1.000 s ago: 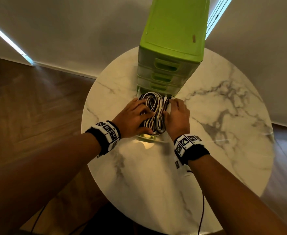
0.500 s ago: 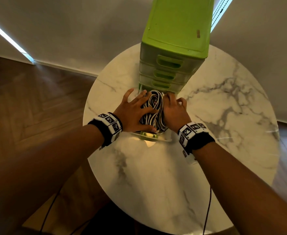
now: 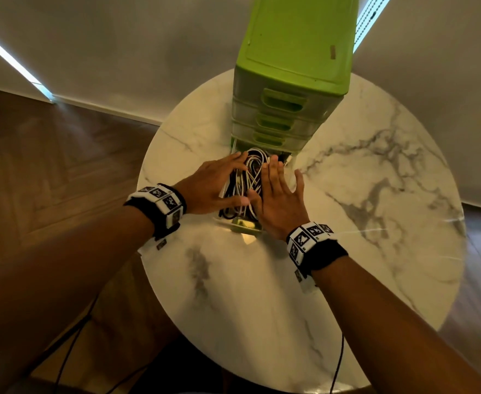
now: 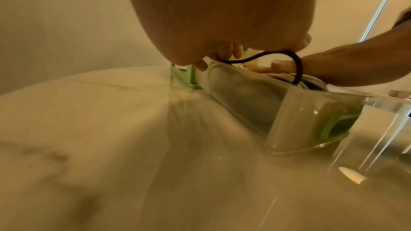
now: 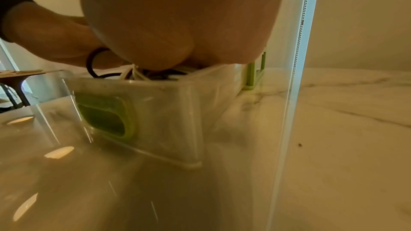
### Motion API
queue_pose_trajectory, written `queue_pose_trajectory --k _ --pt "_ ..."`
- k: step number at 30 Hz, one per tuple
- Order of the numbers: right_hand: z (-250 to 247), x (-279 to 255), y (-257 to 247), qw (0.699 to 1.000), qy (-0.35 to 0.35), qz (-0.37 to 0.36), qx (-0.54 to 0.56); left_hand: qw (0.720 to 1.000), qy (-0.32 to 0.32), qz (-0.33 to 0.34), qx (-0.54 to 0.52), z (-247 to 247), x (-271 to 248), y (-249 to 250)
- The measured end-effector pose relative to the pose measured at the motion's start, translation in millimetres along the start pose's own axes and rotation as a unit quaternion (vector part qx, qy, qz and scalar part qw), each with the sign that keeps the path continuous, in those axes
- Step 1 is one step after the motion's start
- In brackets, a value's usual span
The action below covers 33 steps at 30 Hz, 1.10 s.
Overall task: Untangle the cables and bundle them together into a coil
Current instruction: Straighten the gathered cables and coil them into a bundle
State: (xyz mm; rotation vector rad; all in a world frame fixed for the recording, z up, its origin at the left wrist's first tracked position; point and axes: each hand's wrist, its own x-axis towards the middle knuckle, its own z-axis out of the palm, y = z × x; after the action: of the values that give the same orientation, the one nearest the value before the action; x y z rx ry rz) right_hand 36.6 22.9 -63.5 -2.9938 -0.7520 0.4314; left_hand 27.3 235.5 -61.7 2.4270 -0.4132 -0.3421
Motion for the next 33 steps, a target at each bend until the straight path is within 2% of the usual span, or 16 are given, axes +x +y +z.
queue_pose_trajectory --k 4,9,12,15,18,20,22,24,25,26,30,33 --pt "7 1 -2 0.999 0.05 0.002 0.006 0.998 0.052 0.022 0.024 -6 -6 -18" --pt "12 0 -2 0.997 0.081 -0.008 0.016 0.982 0.124 0.022 0.141 9 -8 -18" --pt "13 -1 -3 0.993 0.113 -0.016 0.018 0.979 0.145 -0.013 0.144 12 -2 -14" --pt "16 0 -4 0.989 0.134 -0.062 0.006 0.978 0.148 0.01 0.149 9 1 -16" --pt "14 1 -3 0.987 0.131 -0.097 0.005 0.988 0.133 0.027 0.075 2 1 -25" --pt "7 0 1 0.989 0.087 -0.116 0.018 0.99 0.138 0.024 0.0 -1 8 -26" --pt "0 -1 6 0.99 0.033 -0.137 0.003 0.986 0.142 -0.019 -0.088 -6 19 -23" --pt "-3 0 11 0.988 -0.001 -0.152 -0.034 0.97 0.133 -0.124 -0.161 -15 29 -22" --pt "-3 1 12 0.987 -0.016 -0.156 -0.047 0.964 0.123 -0.154 -0.18 -21 34 -22" --pt "-3 2 13 0.986 -0.027 -0.156 -0.052 0.963 0.105 -0.161 -0.189 -27 39 -23" --pt "-1 6 11 0.987 -0.046 -0.15 -0.042 0.966 -0.028 -0.108 -0.234 -48 59 -17" --pt "-5 11 12 0.988 -0.047 -0.147 -0.027 0.966 -0.043 -0.105 -0.233 -51 64 -20"
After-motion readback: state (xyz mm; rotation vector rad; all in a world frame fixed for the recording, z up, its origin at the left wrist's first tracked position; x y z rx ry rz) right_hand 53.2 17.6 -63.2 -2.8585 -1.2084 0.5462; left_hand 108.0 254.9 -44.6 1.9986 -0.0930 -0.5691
